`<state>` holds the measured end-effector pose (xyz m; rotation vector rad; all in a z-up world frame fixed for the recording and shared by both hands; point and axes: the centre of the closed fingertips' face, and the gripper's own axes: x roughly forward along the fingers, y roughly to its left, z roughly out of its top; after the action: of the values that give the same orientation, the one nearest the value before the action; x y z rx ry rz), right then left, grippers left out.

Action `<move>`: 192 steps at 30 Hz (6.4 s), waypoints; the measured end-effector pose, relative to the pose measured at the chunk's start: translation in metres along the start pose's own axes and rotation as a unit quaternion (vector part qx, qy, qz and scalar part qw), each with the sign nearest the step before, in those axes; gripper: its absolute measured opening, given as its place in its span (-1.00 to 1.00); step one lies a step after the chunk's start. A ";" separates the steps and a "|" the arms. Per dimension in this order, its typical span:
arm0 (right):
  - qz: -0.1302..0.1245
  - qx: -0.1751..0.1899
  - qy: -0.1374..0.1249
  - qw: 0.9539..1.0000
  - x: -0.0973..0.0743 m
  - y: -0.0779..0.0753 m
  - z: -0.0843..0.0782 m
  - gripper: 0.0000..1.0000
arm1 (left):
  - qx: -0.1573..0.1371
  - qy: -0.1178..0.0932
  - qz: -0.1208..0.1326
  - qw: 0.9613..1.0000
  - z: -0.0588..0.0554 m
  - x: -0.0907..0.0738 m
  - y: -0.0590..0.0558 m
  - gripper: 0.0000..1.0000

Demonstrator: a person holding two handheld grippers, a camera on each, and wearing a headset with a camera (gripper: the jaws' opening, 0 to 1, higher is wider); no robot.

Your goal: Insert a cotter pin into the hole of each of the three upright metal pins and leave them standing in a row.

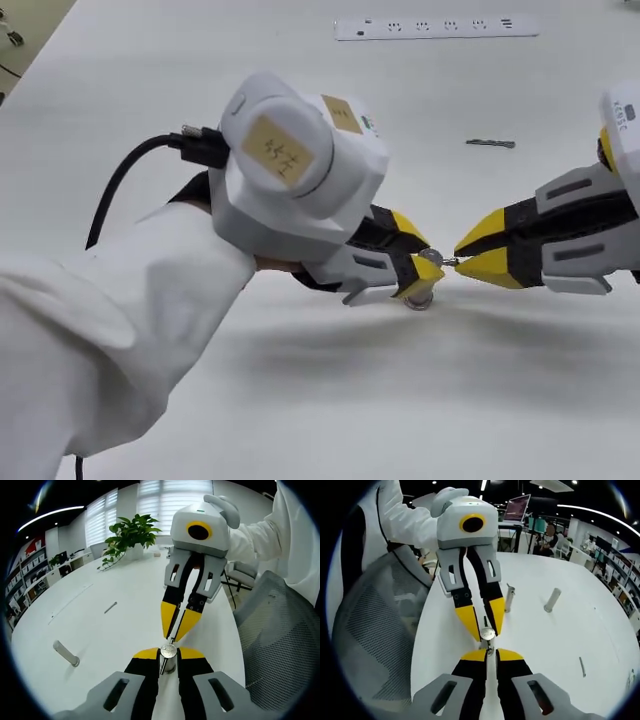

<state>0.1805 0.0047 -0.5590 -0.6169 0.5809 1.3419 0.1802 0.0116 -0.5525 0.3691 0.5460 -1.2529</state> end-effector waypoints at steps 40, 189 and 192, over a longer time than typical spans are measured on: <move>0.006 0.007 0.003 1.000 0.022 0.006 0.010 -0.62 | -0.099 -0.050 -0.042 0.993 -0.018 -0.036 -0.055 0.64; -0.198 0.297 -0.115 0.927 -0.064 0.008 0.006 0.97 | -0.138 -0.087 0.203 0.965 0.011 -0.088 0.167 0.20; -0.202 0.303 -0.119 0.924 -0.064 0.008 0.007 0.95 | -0.131 -0.077 0.198 0.968 0.012 -0.079 0.171 0.18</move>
<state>0.1642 -0.0340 -0.5099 -0.0524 0.5913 0.7674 0.3296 0.1155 -0.5025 0.1445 0.4694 -0.8030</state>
